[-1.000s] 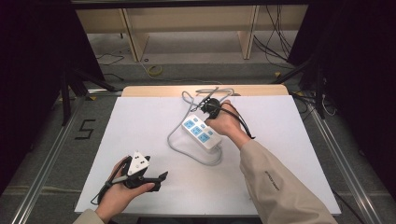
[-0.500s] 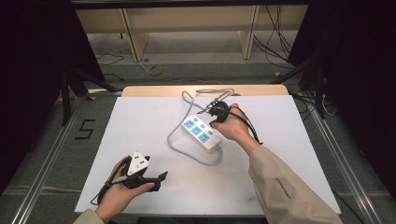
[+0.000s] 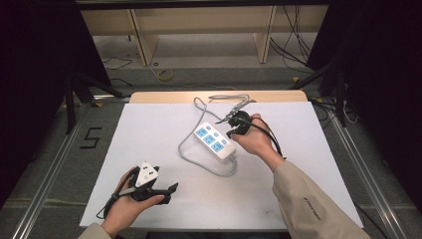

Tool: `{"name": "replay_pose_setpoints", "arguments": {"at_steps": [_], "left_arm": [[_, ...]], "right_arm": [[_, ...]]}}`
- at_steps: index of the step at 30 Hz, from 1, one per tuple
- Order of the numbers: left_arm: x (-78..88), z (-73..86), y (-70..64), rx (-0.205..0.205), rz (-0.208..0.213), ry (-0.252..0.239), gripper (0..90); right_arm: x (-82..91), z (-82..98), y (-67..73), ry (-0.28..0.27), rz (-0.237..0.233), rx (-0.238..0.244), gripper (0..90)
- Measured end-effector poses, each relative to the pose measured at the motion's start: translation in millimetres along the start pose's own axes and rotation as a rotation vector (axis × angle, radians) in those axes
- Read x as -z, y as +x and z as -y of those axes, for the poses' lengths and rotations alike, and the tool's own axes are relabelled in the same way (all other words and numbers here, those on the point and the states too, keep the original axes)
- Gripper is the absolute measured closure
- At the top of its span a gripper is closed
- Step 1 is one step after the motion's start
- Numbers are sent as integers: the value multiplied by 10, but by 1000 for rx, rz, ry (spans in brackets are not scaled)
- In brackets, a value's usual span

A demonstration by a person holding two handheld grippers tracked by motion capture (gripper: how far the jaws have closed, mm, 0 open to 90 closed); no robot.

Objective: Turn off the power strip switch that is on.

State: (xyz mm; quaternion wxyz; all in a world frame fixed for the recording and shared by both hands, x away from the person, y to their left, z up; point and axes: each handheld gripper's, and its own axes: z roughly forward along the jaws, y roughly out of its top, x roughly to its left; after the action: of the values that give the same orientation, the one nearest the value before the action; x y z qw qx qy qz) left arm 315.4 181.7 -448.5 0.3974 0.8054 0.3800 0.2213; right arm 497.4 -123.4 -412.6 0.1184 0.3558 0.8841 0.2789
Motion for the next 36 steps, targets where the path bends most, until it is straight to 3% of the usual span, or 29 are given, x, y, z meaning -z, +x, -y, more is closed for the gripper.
{"name": "replay_pose_setpoints", "arguments": {"at_steps": [22, 23, 24, 30, 36], "left_arm": [[1, 3, 5, 1, -4, 2, 170], [3, 4, 7, 0, -5, 2, 170], [4, 5, 8, 4, -6, -1, 170], [0, 6, 10, 9, -8, -2, 170], [2, 7, 16, 8, -12, -1, 170]], "right_arm": [[271, 378, 32, -70, -9, -7, 900], [284, 406, 29, -85, -9, -11, 854], [302, 470, 17, -124, -15, -31, 733], [395, 702, -54, -200, -24, -74, 605], [494, 888, -65, -232, -32, -76, 526]]}}
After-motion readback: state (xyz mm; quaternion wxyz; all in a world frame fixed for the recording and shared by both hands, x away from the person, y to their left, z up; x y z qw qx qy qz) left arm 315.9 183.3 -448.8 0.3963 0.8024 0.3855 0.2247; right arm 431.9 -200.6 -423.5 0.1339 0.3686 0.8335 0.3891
